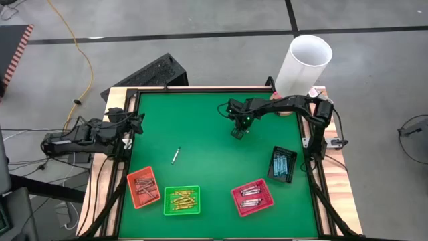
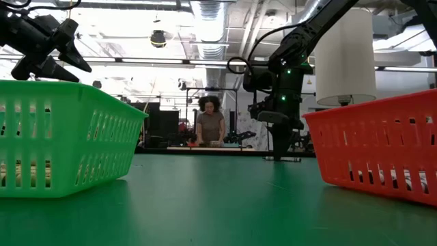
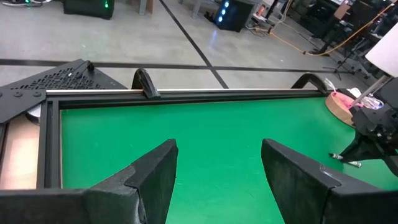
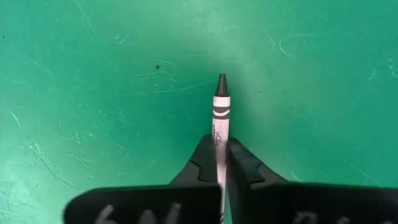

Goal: Sort crayons
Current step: Put the black crayon into the red bin

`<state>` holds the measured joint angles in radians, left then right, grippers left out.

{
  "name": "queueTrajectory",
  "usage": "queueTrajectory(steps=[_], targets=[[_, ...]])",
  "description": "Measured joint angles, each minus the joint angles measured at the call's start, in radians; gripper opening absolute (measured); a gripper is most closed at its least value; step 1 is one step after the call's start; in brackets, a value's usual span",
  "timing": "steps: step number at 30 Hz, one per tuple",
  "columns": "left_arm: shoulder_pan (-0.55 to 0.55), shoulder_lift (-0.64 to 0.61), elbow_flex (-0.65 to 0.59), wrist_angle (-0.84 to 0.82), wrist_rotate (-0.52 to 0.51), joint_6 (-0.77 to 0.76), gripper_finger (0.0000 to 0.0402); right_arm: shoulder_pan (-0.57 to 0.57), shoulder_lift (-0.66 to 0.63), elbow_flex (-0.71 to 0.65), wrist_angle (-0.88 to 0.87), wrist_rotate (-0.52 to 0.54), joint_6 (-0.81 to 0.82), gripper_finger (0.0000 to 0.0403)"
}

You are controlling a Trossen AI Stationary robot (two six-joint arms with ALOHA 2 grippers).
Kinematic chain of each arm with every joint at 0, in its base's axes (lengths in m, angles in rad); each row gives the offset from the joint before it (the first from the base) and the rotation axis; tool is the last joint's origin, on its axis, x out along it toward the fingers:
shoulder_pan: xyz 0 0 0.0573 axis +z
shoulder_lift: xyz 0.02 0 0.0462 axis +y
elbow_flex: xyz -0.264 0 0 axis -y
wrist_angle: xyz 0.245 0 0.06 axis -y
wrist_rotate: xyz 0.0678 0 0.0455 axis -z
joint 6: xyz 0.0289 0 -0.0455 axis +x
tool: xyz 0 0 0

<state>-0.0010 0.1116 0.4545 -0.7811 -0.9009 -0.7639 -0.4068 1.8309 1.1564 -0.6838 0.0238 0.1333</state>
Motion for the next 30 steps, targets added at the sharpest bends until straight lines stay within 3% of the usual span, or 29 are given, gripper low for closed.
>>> queueTrajectory(steps=[8, 18, 30], targets=[[0.0, 0.0, 0.0, 0.0, 0.0, 0.0, 0.0223, 0.003, -0.013, -0.002, 0.004, 0.0, 0.023, 0.0003], [0.0, 0.0, 0.0, 0.0, 0.0, 0.0, 0.0223, 0.058, -0.12, 0.052, -0.034, 0.012, 0.035, 0.0002], [0.0, 0.0, 0.0, 0.0, 0.002, 0.0, 0.0223, 0.333, -0.164, 0.266, -0.229, 0.0, 0.082, 0.0001]])
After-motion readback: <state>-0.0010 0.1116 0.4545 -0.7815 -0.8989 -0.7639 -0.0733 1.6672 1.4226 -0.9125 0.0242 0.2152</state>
